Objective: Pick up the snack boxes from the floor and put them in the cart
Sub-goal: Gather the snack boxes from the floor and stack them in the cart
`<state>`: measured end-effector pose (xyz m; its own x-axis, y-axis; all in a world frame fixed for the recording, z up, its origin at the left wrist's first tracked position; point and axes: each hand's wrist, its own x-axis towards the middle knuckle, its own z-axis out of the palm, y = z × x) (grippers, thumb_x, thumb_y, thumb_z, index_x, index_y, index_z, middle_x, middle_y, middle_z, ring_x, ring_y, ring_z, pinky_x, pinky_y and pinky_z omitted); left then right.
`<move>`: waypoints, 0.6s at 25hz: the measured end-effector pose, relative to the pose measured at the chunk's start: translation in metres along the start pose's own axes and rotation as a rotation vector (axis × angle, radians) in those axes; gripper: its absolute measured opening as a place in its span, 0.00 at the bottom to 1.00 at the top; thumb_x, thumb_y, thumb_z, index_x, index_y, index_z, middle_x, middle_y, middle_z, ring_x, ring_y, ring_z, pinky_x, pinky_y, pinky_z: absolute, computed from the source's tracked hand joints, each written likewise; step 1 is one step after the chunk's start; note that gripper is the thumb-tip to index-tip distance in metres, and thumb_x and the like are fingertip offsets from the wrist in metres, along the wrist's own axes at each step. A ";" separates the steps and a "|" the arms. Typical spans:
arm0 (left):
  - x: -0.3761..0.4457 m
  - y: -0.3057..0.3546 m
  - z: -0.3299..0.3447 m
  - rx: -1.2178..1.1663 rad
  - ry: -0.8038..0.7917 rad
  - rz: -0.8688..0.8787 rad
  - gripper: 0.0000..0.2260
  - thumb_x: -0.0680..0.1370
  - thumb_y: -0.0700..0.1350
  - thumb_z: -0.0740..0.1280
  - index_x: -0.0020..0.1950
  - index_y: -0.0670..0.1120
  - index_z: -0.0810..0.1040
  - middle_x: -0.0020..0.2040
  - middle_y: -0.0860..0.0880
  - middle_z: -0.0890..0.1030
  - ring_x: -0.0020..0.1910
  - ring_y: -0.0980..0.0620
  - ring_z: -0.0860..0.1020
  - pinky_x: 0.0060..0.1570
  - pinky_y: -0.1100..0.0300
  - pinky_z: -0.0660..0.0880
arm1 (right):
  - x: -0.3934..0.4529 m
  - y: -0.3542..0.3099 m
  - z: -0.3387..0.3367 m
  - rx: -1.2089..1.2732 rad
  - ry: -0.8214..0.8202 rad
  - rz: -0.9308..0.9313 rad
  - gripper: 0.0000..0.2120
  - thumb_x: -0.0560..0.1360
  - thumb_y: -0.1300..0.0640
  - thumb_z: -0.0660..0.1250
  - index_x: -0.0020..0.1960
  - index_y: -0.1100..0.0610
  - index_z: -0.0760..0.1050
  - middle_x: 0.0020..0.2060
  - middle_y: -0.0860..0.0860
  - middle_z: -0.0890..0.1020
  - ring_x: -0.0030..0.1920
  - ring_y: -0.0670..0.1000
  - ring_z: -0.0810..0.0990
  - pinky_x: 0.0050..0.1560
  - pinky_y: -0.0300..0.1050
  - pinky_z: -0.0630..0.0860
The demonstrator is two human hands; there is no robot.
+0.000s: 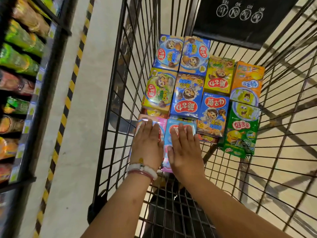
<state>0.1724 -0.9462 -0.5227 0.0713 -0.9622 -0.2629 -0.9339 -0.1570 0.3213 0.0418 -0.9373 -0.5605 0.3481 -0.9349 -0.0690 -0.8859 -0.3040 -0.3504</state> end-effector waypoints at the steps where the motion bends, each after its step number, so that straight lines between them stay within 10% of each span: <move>1: 0.000 0.000 -0.001 -0.012 0.011 -0.019 0.23 0.63 0.36 0.75 0.58 0.35 0.78 0.60 0.34 0.77 0.61 0.34 0.75 0.62 0.42 0.65 | 0.000 0.000 0.000 -0.008 -0.004 -0.002 0.26 0.77 0.51 0.54 0.73 0.58 0.61 0.71 0.60 0.67 0.73 0.60 0.58 0.71 0.55 0.52; 8: 0.001 0.011 -0.016 -0.012 -0.148 -0.151 0.25 0.77 0.44 0.62 0.73 0.43 0.61 0.76 0.43 0.56 0.76 0.45 0.52 0.73 0.53 0.52 | 0.013 -0.011 -0.029 -0.053 -0.255 0.016 0.25 0.74 0.48 0.53 0.67 0.59 0.66 0.63 0.62 0.76 0.62 0.65 0.75 0.59 0.61 0.73; 12: 0.002 0.030 -0.068 -0.016 -0.113 -0.057 0.26 0.78 0.47 0.61 0.73 0.42 0.60 0.73 0.43 0.62 0.72 0.45 0.59 0.71 0.55 0.55 | 0.031 -0.017 -0.094 -0.038 -0.273 -0.027 0.24 0.73 0.52 0.62 0.66 0.63 0.73 0.61 0.64 0.77 0.58 0.66 0.78 0.53 0.60 0.77; 15: -0.015 0.040 -0.136 0.036 -0.013 0.102 0.20 0.79 0.49 0.60 0.70 0.46 0.66 0.66 0.47 0.71 0.66 0.46 0.68 0.63 0.56 0.60 | 0.044 -0.035 -0.176 0.020 -0.282 -0.089 0.28 0.79 0.54 0.61 0.76 0.55 0.57 0.74 0.55 0.64 0.72 0.55 0.64 0.67 0.48 0.65</move>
<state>0.1818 -0.9684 -0.3819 -0.0288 -0.9696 -0.2429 -0.9480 -0.0505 0.3141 0.0340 -0.9997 -0.3872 0.4984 -0.8159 -0.2930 -0.8427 -0.3765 -0.3848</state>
